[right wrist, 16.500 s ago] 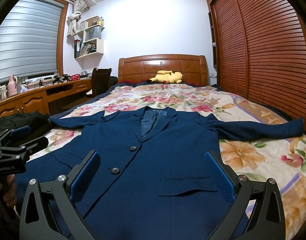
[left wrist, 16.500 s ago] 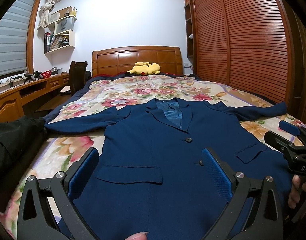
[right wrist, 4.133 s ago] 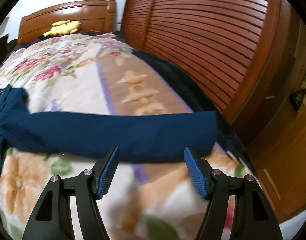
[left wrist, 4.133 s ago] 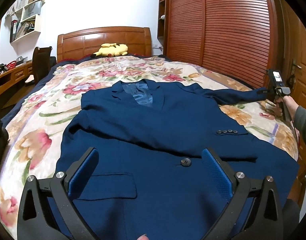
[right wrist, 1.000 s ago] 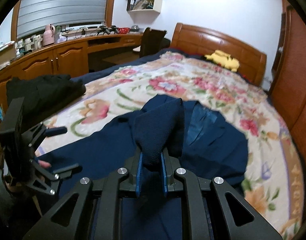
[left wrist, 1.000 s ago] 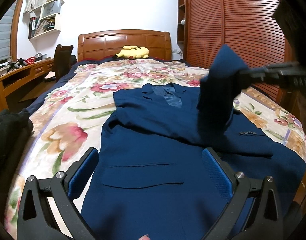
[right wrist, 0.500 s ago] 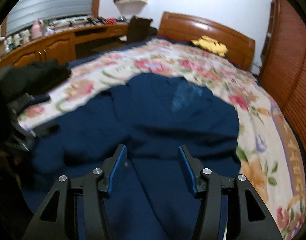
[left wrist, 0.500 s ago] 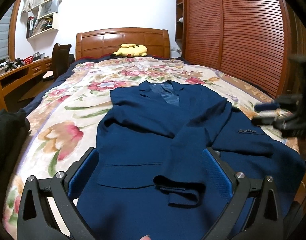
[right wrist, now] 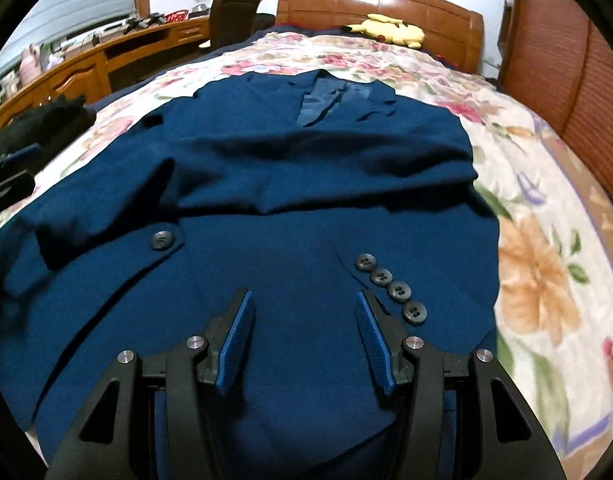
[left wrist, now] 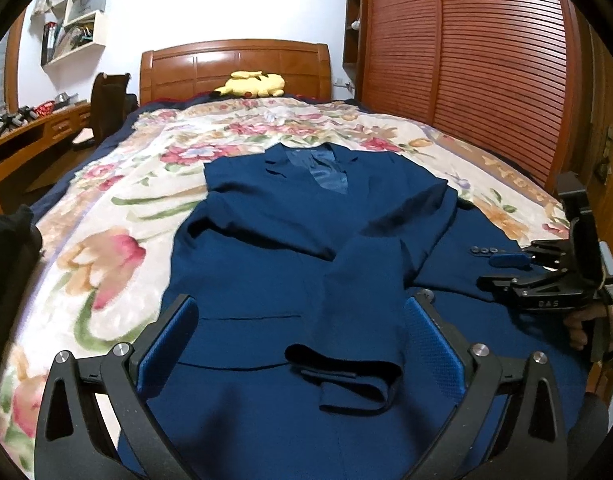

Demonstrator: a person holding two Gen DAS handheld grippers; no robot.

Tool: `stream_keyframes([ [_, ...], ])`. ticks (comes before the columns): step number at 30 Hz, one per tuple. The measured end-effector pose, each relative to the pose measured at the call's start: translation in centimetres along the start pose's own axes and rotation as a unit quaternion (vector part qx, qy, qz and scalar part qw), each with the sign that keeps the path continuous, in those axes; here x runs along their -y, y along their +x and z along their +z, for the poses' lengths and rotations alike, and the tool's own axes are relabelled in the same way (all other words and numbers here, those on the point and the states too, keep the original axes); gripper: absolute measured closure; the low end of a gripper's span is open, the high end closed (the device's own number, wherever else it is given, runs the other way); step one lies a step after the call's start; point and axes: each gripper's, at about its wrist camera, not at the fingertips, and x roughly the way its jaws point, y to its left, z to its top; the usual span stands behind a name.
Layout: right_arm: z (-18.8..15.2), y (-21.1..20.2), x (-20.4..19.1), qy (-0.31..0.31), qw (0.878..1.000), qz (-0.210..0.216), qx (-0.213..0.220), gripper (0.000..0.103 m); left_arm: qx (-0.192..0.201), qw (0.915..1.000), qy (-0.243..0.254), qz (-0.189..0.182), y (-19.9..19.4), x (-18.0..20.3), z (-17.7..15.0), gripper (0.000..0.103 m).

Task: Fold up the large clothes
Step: 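Grasp the jacket front near the buttons with the left gripper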

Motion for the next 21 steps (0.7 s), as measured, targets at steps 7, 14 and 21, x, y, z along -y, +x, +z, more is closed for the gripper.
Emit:
stream_keyframes([
  [7,0.2,1.5,-0.3,0.013,1.0,0.008,0.009,0.048,-0.041,0.9991,-0.008,-0.01,1.5,-0.1,-0.7,0.045],
  [14,0.1,2.5,0.3,0.023,1.0,0.015,0.003,0.048,-0.074,0.997,0.002,-0.025,2.5,0.5,-1.3,0.072],
  [21,-1.5,-0.5,1.2,0.049,0.998,0.011,0.027,0.058,-0.047,0.9977,0.045,-0.018,1.1,2.5,-1.5,0.098],
])
